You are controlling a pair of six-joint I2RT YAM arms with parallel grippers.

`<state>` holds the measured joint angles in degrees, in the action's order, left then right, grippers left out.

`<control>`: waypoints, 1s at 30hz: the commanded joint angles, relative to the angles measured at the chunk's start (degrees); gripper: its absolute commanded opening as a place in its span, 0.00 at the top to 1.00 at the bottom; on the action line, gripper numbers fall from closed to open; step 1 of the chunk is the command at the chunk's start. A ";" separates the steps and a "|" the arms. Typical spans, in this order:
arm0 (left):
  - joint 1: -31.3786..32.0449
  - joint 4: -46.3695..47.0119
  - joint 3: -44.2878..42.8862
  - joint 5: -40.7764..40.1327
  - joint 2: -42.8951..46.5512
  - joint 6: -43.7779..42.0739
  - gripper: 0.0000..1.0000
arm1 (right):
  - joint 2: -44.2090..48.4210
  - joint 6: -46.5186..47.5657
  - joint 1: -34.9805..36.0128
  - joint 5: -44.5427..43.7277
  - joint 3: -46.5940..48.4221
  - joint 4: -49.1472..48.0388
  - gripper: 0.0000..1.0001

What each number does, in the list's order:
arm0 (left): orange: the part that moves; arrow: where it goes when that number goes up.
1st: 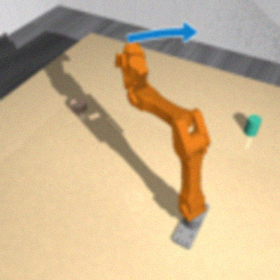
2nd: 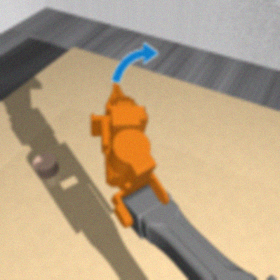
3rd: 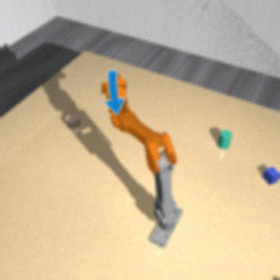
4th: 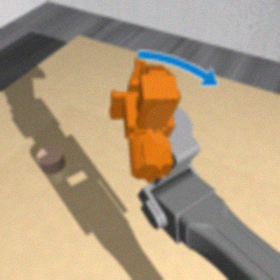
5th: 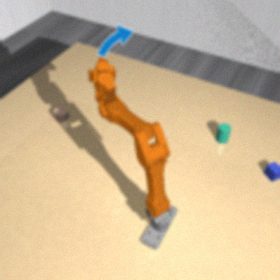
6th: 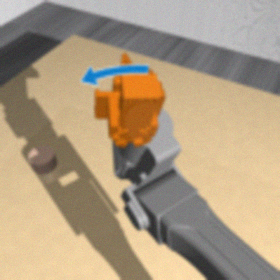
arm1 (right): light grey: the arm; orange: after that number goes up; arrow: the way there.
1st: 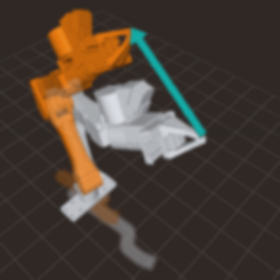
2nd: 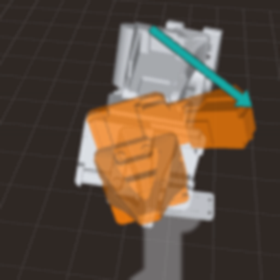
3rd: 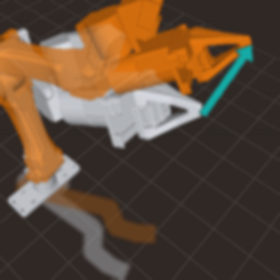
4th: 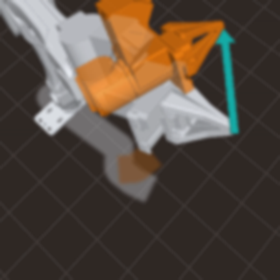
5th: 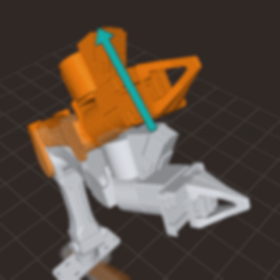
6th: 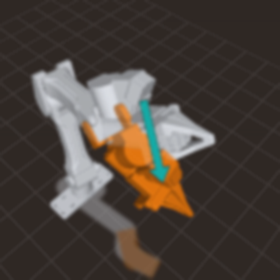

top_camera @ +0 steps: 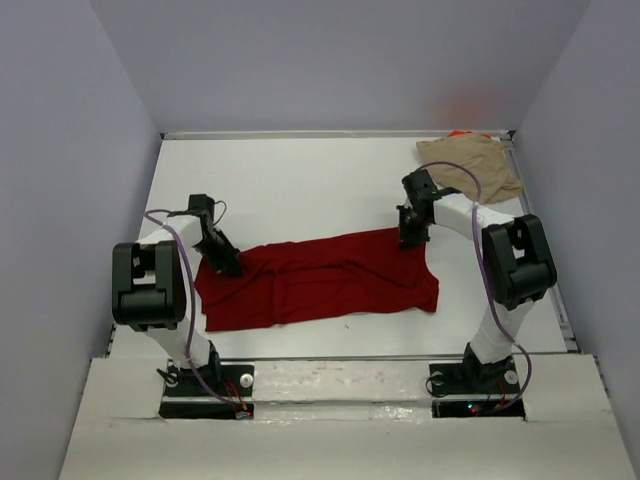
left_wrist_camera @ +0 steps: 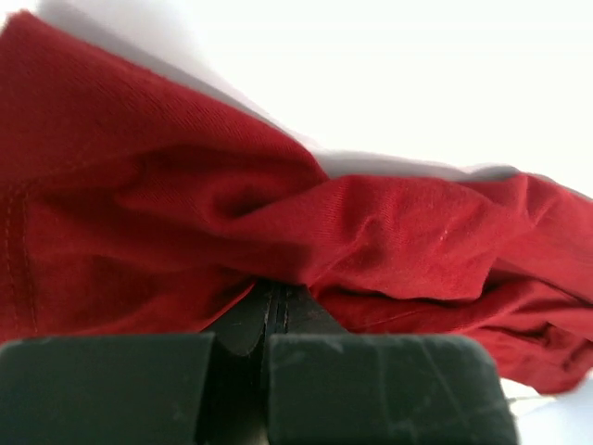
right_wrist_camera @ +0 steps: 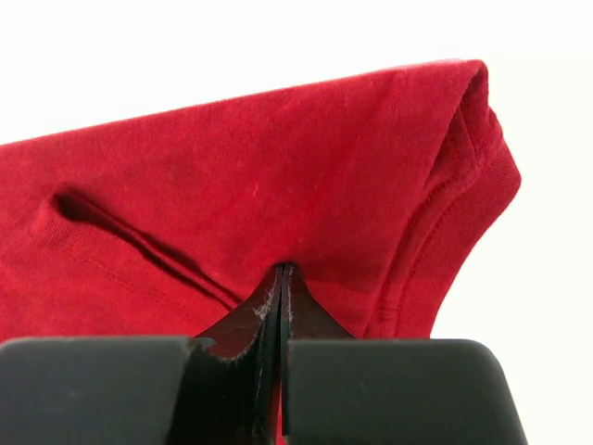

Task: Fold and stack the t-shirts
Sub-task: Fold the tshirt

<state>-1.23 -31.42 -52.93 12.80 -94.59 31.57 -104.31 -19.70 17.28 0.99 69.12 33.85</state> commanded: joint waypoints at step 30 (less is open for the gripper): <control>-10.98 0.65 -6.66 -1.81 -7.54 -0.72 1.00 | -32.18 8.36 -2.69 6.22 41.24 11.58 1.00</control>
<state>-11.90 -34.09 -58.43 16.05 -99.70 31.70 -130.23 -14.72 15.25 9.74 105.10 40.80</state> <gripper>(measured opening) 0.014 0.009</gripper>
